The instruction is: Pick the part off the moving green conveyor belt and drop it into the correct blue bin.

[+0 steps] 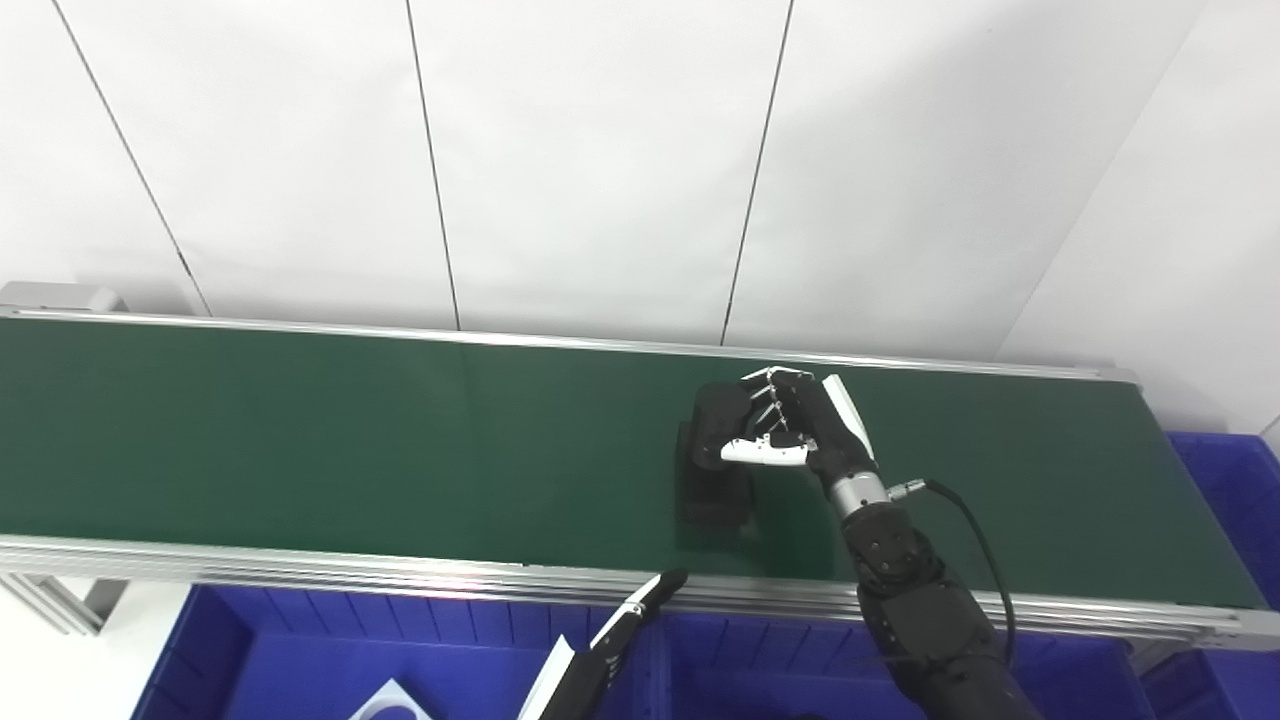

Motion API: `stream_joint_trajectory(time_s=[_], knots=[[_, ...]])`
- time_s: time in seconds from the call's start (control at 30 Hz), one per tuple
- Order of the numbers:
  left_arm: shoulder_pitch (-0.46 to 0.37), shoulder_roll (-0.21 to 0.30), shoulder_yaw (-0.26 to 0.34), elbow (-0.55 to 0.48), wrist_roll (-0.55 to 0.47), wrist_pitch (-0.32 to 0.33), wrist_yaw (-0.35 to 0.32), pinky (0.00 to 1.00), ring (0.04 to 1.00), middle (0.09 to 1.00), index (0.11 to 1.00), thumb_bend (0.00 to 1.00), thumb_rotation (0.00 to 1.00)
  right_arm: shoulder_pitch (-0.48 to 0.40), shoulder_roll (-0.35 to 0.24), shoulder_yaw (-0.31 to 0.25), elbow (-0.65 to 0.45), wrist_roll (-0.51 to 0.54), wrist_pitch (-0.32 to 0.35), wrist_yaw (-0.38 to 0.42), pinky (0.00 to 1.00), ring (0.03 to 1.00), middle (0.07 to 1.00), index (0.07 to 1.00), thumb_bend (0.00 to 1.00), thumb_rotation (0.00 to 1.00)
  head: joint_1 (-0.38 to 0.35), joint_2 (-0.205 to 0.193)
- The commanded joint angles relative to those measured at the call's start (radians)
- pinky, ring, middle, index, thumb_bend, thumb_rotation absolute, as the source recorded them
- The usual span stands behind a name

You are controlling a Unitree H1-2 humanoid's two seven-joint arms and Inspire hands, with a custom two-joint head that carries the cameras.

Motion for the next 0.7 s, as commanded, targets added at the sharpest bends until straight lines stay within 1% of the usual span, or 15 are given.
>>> stream_joint_trajectory(time_s=[0.0, 0.1, 0.17, 0.2, 0.23, 0.27, 0.3, 0.33, 0.37, 0.5, 0.53, 0.57, 0.6, 0.63, 0.67], knots=[[-0.015, -0.001, 0.001, -0.011, -0.009, -0.035, -0.021, 0.97, 0.962, 0.945, 0.918, 1.0, 0.86, -0.04, -0.009, 0.0, -0.042, 0.005, -0.007, 0.005, 0.25, 0.31, 0.416, 0.534, 0.52, 0.0, 0.001, 0.001], [-0.019, -0.005, 0.002, -0.009, -0.008, -0.035, -0.024, 0.98, 0.965, 0.947, 0.919, 1.0, 0.86, -0.037, -0.013, 0.002, -0.05, 0.007, -0.019, 0.012, 0.25, 0.31, 0.416, 0.535, 0.52, 0.0, -0.019, 0.008], [-0.02, -0.009, 0.005, -0.009, -0.006, -0.035, -0.023, 0.97, 0.961, 0.944, 0.918, 1.0, 0.87, -0.024, -0.016, -0.003, -0.089, 0.016, -0.017, 0.022, 0.26, 0.315, 0.418, 0.534, 0.52, 0.0, -0.035, 0.014], [-0.019, -0.011, 0.007, -0.008, -0.009, -0.035, -0.026, 0.98, 0.963, 0.944, 0.918, 1.0, 0.87, -0.013, -0.017, -0.007, -0.12, 0.024, -0.016, 0.029, 0.26, 0.314, 0.417, 0.533, 0.52, 0.0, -0.035, 0.014], [-0.018, -0.014, 0.011, -0.006, -0.017, -0.035, -0.032, 0.99, 0.969, 0.947, 0.919, 1.0, 0.87, 0.0, -0.018, -0.013, -0.155, 0.034, -0.014, 0.035, 0.26, 0.313, 0.416, 0.532, 0.52, 0.0, -0.065, 0.026], [-0.016, -0.017, 0.016, -0.005, -0.028, -0.035, -0.042, 1.0, 0.985, 0.955, 0.925, 1.0, 0.85, 0.016, -0.02, -0.019, -0.197, 0.043, -0.008, 0.042, 0.26, 0.311, 0.415, 0.533, 0.52, 0.0, -0.065, 0.026], [-0.014, -0.018, 0.022, -0.005, -0.036, -0.035, -0.05, 1.0, 0.988, 0.957, 0.926, 1.0, 0.85, 0.03, -0.023, -0.023, -0.235, 0.05, -0.004, 0.05, 0.25, 0.311, 0.415, 0.533, 0.52, 0.0, -0.095, 0.039], [-0.013, -0.02, 0.027, -0.006, -0.038, -0.035, -0.054, 1.0, 0.994, 0.963, 0.929, 1.0, 0.85, 0.05, -0.029, -0.024, -0.28, 0.054, -0.01, 0.058, 0.25, 0.309, 0.415, 0.533, 0.52, 0.0, -0.1, 0.041], [-0.014, -0.021, 0.032, -0.008, -0.039, -0.035, -0.058, 1.0, 0.998, 0.967, 0.935, 1.0, 0.85, 0.074, -0.037, -0.026, -0.339, 0.057, -0.006, 0.067, 0.25, 0.307, 0.414, 0.533, 0.52, 0.0, -0.125, 0.054], [-0.019, -0.018, 0.056, -0.019, -0.043, -0.035, -0.08, 1.0, 0.999, 0.975, 0.959, 1.0, 0.89, 0.157, -0.058, -0.04, -0.534, 0.066, 0.05, 0.088, 0.27, 0.32, 0.417, 0.532, 0.52, 0.0, -0.187, 0.081], [-0.02, -0.016, 0.064, -0.021, -0.049, -0.035, -0.09, 1.0, 1.0, 0.977, 0.963, 1.0, 0.9, 0.172, -0.062, -0.044, -0.567, 0.065, 0.06, 0.09, 0.27, 0.321, 0.418, 0.532, 0.52, 0.0, -0.216, 0.095], [-0.021, -0.014, 0.071, -0.022, -0.055, -0.035, -0.1, 1.0, 1.0, 0.979, 0.967, 1.0, 0.9, 0.19, -0.066, -0.05, -0.6, 0.066, 0.069, 0.091, 0.28, 0.322, 0.418, 0.533, 0.52, 0.0, -0.222, 0.099], [-0.024, -0.012, 0.08, -0.023, -0.061, -0.035, -0.111, 1.0, 1.0, 0.982, 0.971, 1.0, 0.91, 0.202, -0.069, -0.056, -0.625, 0.068, 0.08, 0.093, 0.28, 0.323, 0.418, 0.534, 0.52, 0.0, -0.251, 0.12], [-0.025, -0.013, 0.089, -0.023, -0.065, -0.035, -0.121, 1.0, 1.0, 0.982, 0.972, 0.99, 0.91, 0.209, -0.07, -0.06, -0.64, 0.069, 0.088, 0.095, 0.28, 0.323, 0.418, 0.535, 0.52, 0.0, -0.251, 0.12], [-0.029, -0.012, 0.102, -0.022, -0.071, -0.035, -0.13, 1.0, 1.0, 0.982, 0.973, 0.99, 0.91, 0.224, -0.074, -0.067, -0.665, 0.078, 0.098, 0.099, 0.28, 0.323, 0.418, 0.535, 0.52, 0.0, -0.285, 0.143]])
